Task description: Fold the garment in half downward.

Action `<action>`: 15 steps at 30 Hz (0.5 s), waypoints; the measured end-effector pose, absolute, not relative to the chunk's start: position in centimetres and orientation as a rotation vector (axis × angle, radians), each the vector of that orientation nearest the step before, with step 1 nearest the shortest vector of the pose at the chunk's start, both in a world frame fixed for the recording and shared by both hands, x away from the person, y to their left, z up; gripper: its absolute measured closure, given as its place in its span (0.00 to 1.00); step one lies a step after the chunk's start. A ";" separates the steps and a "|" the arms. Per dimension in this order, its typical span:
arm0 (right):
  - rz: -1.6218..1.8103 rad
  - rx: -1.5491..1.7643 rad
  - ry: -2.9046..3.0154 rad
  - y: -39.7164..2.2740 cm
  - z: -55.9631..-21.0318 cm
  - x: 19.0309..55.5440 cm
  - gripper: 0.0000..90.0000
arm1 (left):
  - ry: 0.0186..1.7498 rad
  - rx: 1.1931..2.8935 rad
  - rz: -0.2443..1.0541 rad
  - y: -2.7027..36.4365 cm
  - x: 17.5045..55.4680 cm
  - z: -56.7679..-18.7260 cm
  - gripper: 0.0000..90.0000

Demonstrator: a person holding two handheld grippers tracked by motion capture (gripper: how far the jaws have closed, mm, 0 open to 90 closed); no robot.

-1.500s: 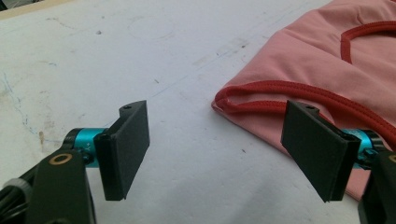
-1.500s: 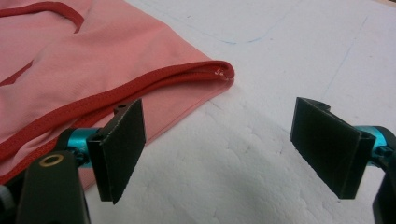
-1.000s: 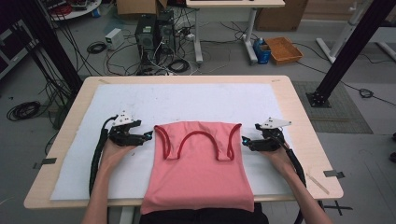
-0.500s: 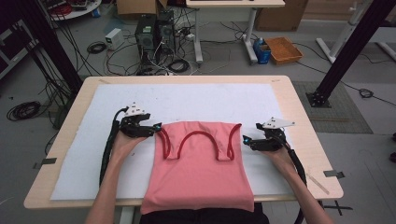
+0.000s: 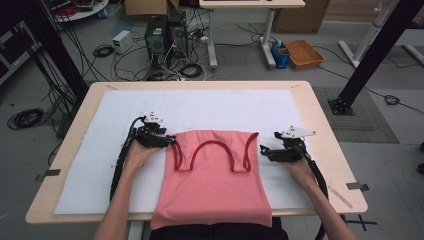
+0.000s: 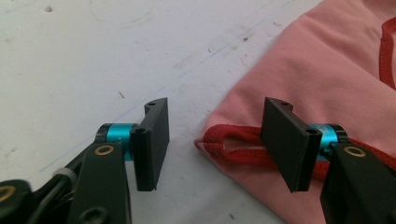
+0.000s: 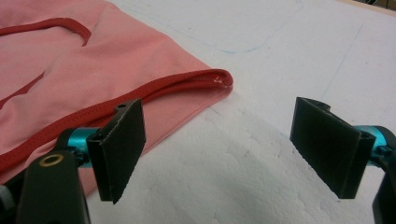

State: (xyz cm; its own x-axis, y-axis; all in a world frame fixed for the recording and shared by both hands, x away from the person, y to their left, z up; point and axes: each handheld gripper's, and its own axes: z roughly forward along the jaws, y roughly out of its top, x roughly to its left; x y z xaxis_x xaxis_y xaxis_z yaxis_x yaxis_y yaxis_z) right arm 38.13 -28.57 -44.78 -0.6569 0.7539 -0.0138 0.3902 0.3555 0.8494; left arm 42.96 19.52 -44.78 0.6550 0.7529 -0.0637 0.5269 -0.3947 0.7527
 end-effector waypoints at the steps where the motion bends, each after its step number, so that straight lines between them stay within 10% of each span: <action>1: 1.225 1.000 2.219 -28.6 -44.8 38.1 0.20 | 0.992 2.088 0.366 19.5 42.9 -44.8 0.49; 15: 1.212 0.998 2.220 -28.5 -44.8 38.1 0.20 | 0.962 2.097 0.391 19.5 42.3 -44.9 0.51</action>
State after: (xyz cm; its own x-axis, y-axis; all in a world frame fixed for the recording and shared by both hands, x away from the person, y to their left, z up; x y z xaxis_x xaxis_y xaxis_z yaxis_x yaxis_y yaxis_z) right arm 38.12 -28.46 -44.80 -0.6546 0.7556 -0.0221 0.3902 0.3628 0.8462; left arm 42.33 19.52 -44.95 0.6661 0.7447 -0.0413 0.5048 -0.4093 0.7600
